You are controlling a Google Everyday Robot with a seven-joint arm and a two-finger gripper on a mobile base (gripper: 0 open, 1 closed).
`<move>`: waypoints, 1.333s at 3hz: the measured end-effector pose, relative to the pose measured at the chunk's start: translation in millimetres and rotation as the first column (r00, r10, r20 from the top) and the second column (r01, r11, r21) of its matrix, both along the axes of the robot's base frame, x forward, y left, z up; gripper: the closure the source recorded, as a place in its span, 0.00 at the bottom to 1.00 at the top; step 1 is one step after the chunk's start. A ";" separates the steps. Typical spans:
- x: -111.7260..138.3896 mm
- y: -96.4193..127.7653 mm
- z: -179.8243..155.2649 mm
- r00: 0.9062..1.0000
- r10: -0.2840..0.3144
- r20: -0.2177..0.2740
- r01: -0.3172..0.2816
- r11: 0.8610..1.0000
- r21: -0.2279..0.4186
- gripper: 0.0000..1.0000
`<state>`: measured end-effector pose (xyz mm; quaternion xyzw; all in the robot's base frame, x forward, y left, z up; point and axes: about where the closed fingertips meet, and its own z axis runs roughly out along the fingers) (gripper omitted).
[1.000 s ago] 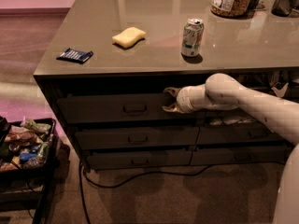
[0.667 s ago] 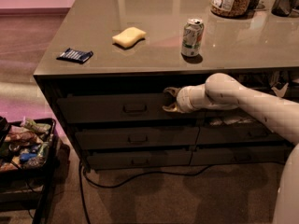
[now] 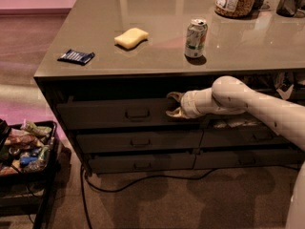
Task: Open top drawer
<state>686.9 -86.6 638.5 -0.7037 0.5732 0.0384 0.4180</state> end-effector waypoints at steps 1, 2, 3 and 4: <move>0.0 0.0 2.7 1.000 0.000 0.000 0.000 1.000 0.000 0.73; -11.7 1.5 6.3 0.999 0.042 -0.018 -0.042 0.999 0.000 0.74; -35.3 4.5 14.7 0.994 0.104 -0.039 -0.104 0.995 0.010 0.74; -63.1 5.6 20.7 0.984 0.167 -0.066 -0.165 0.986 0.035 0.71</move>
Offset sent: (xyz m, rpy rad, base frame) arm -0.0550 0.0013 0.0216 -0.0054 0.0719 0.1693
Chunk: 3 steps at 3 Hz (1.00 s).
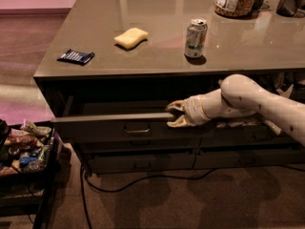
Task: Open top drawer
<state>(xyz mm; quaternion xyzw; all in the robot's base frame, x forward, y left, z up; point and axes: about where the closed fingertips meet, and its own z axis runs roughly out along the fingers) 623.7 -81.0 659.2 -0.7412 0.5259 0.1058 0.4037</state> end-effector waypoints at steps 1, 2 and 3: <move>-24.3 -1.0 1.6 0.998 0.052 -0.041 -0.051 0.998 0.036 0.69; -40.4 0.0 0.5 0.992 0.094 -0.079 -0.089 0.994 0.062 0.68; -56.4 0.3 -1.3 0.982 0.133 -0.133 -0.122 0.988 0.091 0.65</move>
Offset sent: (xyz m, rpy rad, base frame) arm -0.0603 -0.0034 0.0015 0.0863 0.1325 0.1386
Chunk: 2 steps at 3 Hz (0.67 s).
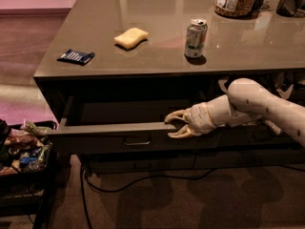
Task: Open top drawer
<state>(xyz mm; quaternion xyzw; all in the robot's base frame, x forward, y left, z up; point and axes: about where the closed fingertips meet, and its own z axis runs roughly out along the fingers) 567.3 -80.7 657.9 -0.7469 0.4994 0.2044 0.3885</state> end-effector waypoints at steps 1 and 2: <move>-0.6 -2.1 1.3 1.000 0.000 0.000 0.000 1.000 0.000 0.63; -13.4 -2.7 -0.6 0.997 0.022 -0.076 -0.022 1.000 0.000 0.63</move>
Offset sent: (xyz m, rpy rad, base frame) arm -0.0338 -0.0087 0.0002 -0.0033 0.1993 0.0502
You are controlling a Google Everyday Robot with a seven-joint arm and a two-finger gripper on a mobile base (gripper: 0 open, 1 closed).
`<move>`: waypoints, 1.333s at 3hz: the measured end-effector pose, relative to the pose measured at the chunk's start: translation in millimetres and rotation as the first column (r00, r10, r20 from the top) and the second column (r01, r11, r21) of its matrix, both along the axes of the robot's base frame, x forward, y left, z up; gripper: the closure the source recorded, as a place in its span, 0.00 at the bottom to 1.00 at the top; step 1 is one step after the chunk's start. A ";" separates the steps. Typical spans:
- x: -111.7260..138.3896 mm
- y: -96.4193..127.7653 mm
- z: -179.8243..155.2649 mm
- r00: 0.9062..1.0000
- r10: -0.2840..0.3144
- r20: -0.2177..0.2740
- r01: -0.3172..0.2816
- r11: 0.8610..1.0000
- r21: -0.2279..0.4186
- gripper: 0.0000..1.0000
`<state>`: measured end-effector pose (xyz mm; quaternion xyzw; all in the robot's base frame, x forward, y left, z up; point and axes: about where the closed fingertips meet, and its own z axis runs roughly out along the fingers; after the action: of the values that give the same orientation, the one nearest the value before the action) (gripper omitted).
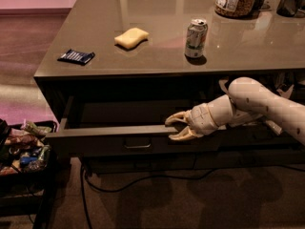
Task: Open top drawer
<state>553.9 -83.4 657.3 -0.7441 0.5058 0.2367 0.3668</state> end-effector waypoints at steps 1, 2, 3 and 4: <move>-4.3 0.3 2.6 1.000 0.005 -0.027 -0.006 1.000 -0.005 0.62; -15.6 -0.8 5.3 0.998 0.002 -0.070 -0.007 0.998 -0.066 0.63; -28.4 -5.7 9.5 0.993 -0.023 -0.115 0.007 0.991 -0.137 0.64; -41.0 -10.2 13.1 0.987 -0.053 -0.152 0.024 0.982 -0.186 0.64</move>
Offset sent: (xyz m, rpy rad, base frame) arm -0.0304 -0.0070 0.0136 -0.1526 0.1302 -0.0158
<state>513.0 -93.6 670.4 -0.7439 0.5670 0.2396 0.2602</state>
